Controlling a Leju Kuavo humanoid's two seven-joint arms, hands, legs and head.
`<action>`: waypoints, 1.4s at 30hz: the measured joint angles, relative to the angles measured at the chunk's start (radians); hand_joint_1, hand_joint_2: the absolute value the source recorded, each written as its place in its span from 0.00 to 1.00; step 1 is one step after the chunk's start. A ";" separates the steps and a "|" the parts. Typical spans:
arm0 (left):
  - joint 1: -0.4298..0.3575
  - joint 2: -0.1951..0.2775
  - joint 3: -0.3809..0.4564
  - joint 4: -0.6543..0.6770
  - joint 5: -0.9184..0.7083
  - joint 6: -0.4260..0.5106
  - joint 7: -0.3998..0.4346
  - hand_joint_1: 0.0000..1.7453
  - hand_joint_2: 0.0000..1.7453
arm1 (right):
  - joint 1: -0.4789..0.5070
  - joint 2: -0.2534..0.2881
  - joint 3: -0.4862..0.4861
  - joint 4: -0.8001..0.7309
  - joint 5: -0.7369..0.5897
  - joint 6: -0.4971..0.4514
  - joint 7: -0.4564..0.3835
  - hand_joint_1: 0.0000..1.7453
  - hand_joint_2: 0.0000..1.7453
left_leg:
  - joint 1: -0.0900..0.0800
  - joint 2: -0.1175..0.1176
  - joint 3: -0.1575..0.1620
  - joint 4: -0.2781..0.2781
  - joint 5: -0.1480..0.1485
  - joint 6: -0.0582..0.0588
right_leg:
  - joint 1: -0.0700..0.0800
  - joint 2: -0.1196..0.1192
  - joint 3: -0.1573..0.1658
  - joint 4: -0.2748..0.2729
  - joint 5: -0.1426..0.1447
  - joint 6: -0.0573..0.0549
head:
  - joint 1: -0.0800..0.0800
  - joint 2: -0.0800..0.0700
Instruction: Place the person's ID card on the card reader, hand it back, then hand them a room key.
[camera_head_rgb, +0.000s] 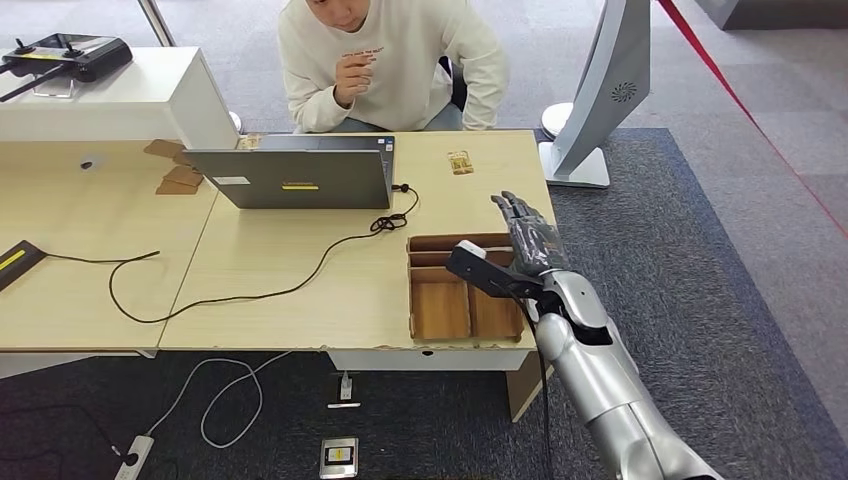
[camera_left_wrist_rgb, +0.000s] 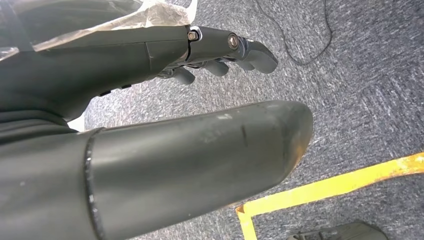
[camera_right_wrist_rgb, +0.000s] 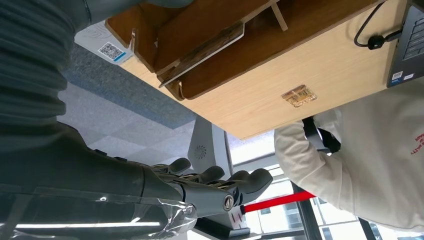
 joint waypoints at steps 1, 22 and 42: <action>0.000 0.000 0.000 0.000 0.000 0.000 0.000 0.00 0.00 | -0.001 0.000 0.000 0.003 0.000 0.000 0.000 0.00 1.00 | 0.000 0.000 0.000 0.000 0.000 0.000 | 0.000 0.000 0.000 0.000 0.000 0.000 | 0.000 0.000; -0.001 -0.002 0.000 0.001 -0.005 0.000 -0.003 0.00 0.00 | -0.031 0.007 0.000 0.120 0.030 -0.151 -0.021 0.00 1.00 | 0.000 0.000 0.000 0.000 0.000 0.000 | 0.000 0.000 0.000 0.000 0.000 0.000 | 0.000 0.000; 0.001 -0.002 0.000 0.002 -0.003 -0.001 -0.004 0.00 0.00 | -0.054 0.009 0.000 0.206 0.019 -0.125 -0.036 1.00 1.00 | 0.000 0.000 0.000 0.000 0.000 0.000 | 0.000 0.000 0.000 0.000 0.000 0.000 | 0.000 0.000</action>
